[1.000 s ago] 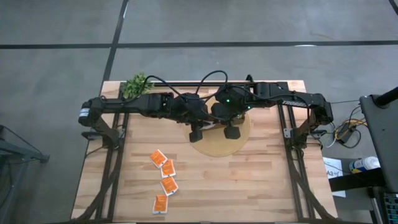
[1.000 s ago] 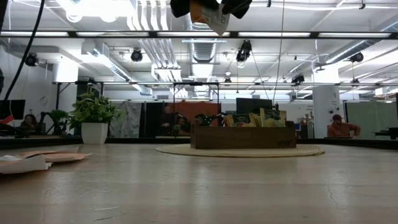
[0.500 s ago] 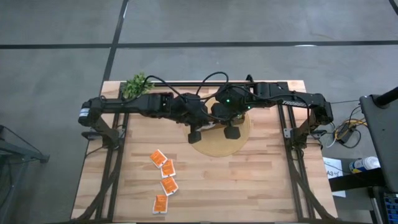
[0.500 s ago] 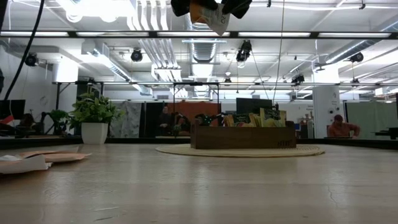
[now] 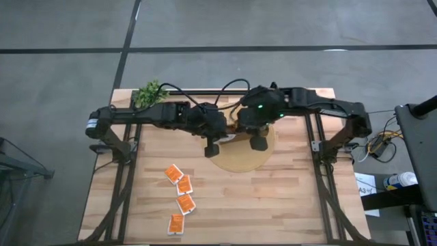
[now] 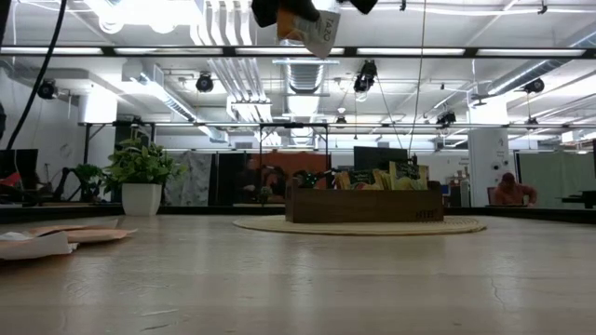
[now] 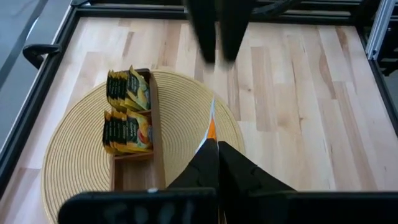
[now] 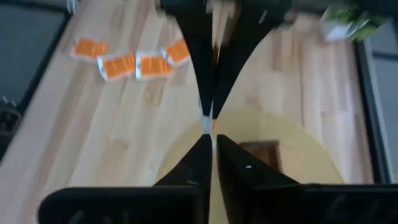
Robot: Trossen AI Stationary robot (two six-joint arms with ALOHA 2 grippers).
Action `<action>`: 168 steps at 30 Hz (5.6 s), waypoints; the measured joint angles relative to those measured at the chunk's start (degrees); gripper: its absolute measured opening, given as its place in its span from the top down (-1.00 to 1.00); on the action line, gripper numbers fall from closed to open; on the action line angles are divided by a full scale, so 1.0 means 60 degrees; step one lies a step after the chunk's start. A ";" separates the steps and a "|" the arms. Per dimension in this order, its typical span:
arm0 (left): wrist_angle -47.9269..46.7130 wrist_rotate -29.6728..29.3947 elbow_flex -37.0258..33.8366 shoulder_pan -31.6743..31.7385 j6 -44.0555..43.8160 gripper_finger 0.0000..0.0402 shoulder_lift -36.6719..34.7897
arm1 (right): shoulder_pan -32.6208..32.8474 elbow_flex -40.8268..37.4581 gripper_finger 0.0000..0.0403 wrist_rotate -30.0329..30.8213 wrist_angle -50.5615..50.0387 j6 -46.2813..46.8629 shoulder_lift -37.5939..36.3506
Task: Pick & Place Tea
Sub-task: Put the white tea bag into the left section of the wooden organizer
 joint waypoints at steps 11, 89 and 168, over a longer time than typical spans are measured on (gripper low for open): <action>0.2248 -0.0056 -0.1609 0.0064 -0.0303 1.00 -0.0559 | 0.0003 0.0012 0.42 0.0007 0.0649 0.1503 -0.1952; 1.9831 -0.2376 -0.9060 0.2109 -0.3825 1.00 0.3865 | 0.0036 -0.0149 0.62 0.0011 0.0787 0.1553 -0.1455; 1.0375 -0.1299 -1.0837 -0.1831 -0.3238 0.38 -0.6384 | 0.0073 -0.3574 0.16 0.0164 0.2231 0.2669 -0.1597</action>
